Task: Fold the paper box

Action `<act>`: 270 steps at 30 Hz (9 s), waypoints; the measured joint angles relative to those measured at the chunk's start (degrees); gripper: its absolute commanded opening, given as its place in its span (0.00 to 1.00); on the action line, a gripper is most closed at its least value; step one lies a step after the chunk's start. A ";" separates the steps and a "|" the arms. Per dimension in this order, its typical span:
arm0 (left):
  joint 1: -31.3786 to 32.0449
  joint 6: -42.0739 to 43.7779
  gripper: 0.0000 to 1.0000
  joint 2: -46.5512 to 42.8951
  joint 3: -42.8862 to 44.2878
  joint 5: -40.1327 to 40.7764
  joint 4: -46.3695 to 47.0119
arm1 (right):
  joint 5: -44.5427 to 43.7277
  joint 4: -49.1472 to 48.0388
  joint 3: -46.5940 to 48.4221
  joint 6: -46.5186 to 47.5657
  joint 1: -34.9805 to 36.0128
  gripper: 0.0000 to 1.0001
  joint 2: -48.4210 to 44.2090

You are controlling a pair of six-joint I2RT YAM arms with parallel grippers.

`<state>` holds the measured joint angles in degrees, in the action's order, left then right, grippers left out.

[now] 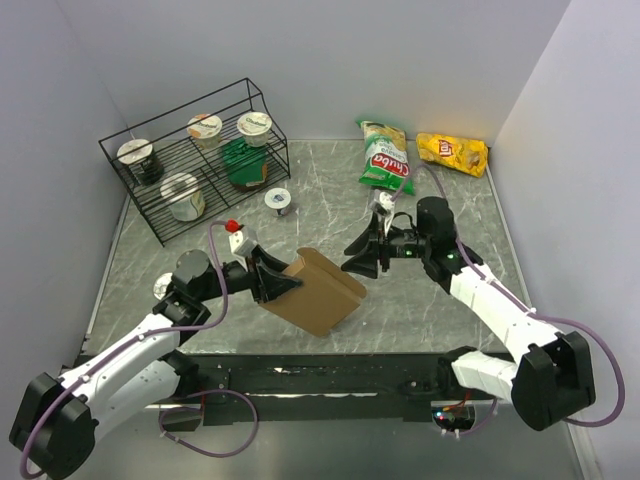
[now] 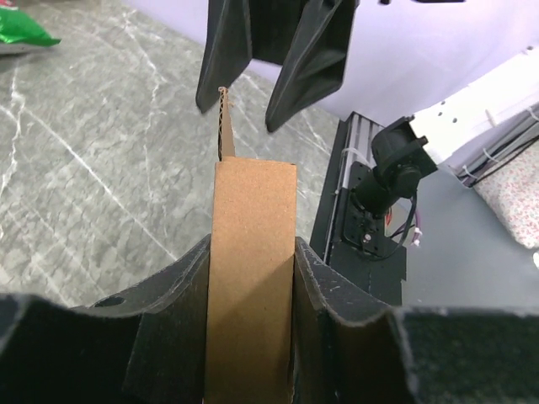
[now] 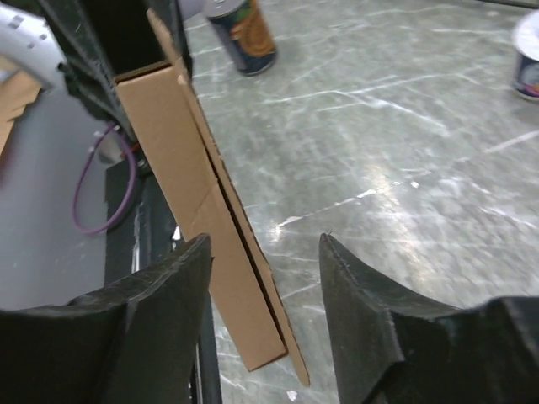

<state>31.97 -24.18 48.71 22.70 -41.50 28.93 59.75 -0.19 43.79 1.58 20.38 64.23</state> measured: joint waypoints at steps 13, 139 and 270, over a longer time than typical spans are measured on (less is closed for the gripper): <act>0.00 -0.55 0.32 -1.60 0.00 -1.92 0.35 | 2.32 2.95 0.15 4.50 3.39 0.42 3.30; -11.98 10.93 0.01 25.16 14.38 -9.46 -5.81 | -28.15 45.07 29.86 24.24 15.10 0.00 23.65; 9.68 14.73 0.01 -6.47 -9.62 29.24 -1.38 | -47.84 37.55 11.19 17.73 9.77 0.00 -0.83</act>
<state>41.65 -9.45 42.24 13.08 -12.25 27.55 11.90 37.36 54.98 19.31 30.15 63.40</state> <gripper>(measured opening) 0.026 0.028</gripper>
